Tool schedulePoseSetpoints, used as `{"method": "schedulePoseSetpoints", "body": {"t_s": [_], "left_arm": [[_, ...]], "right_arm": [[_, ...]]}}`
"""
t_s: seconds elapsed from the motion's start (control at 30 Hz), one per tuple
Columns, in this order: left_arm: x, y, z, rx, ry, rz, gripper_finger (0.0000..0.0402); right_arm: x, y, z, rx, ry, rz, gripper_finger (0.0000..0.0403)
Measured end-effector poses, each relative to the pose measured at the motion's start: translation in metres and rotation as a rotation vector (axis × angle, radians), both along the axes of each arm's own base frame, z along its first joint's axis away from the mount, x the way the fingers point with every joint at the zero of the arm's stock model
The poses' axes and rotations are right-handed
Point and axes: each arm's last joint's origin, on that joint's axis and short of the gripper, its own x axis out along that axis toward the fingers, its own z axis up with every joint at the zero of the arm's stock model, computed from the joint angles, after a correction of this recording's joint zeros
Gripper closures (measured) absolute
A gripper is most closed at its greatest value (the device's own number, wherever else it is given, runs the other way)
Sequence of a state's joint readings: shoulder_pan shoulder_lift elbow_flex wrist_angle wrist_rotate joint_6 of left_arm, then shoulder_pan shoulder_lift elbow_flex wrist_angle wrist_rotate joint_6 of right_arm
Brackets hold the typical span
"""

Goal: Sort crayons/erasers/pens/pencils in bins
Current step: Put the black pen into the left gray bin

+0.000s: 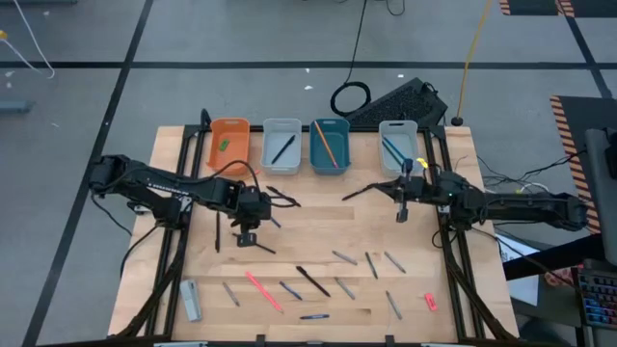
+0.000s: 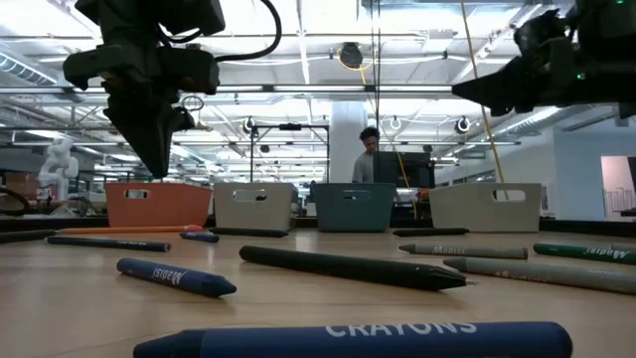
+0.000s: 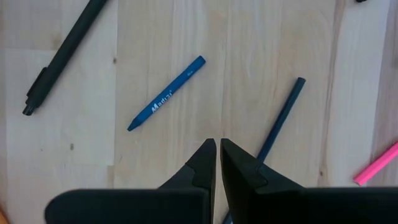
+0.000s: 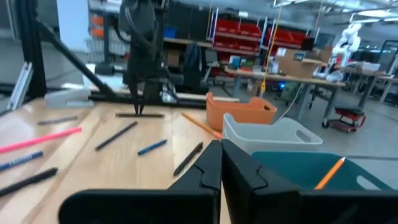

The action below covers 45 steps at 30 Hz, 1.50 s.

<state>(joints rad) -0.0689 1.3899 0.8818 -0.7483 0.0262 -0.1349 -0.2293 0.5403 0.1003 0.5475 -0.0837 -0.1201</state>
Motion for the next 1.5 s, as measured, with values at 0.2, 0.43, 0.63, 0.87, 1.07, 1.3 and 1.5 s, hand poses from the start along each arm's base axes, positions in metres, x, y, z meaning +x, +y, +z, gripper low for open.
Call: {"method": "schedulePoseSetpoints", "body": {"t_s": [0.2, 0.43, 0.63, 0.87, 1.07, 1.3, 1.5], "left_arm": [[0.0001, -0.0007, 0.0001, -0.001, -0.002, 0.001, 0.0376], [0.0014, -0.0031, 0.0005, -0.002, -0.017, -0.01, 0.0376], [0.0014, -0.0034, 0.0006, -0.001, -0.018, -0.011, 0.0376], [0.0017, -0.0031, 0.0007, 0.013, -0.023, -0.017, 0.0376], [0.0016, -0.0029, 0.0008, 0.017, -0.023, -0.008, 0.0376], [0.0016, -0.0026, 0.0008, 0.03, -0.024, -0.02, 0.0376], [0.0019, -0.0026, 0.0009, 0.033, -0.028, -0.027, 0.0376]], "right_arm": [[-0.0072, 0.0016, 0.0009, 0.011, -0.055, -0.002, 0.0403], [-0.0085, 0.0018, -0.0001, 0.023, -0.047, -0.005, 0.0403], [-0.0087, 0.0005, 0.002, 0.066, -0.073, -0.047, 0.0403], [-0.007, 0.0016, 0.0055, 0.064, -0.046, -0.023, 0.0403], [-0.008, 0.0021, -0.0005, 0.06, -0.033, -0.018, 0.0403], [-0.0099, 0.0025, 0.0046, 0.038, -0.103, -0.017, 0.0403], [-0.0103, 0.0027, -0.0001, 0.063, -0.056, -0.014, 0.0403]]}}
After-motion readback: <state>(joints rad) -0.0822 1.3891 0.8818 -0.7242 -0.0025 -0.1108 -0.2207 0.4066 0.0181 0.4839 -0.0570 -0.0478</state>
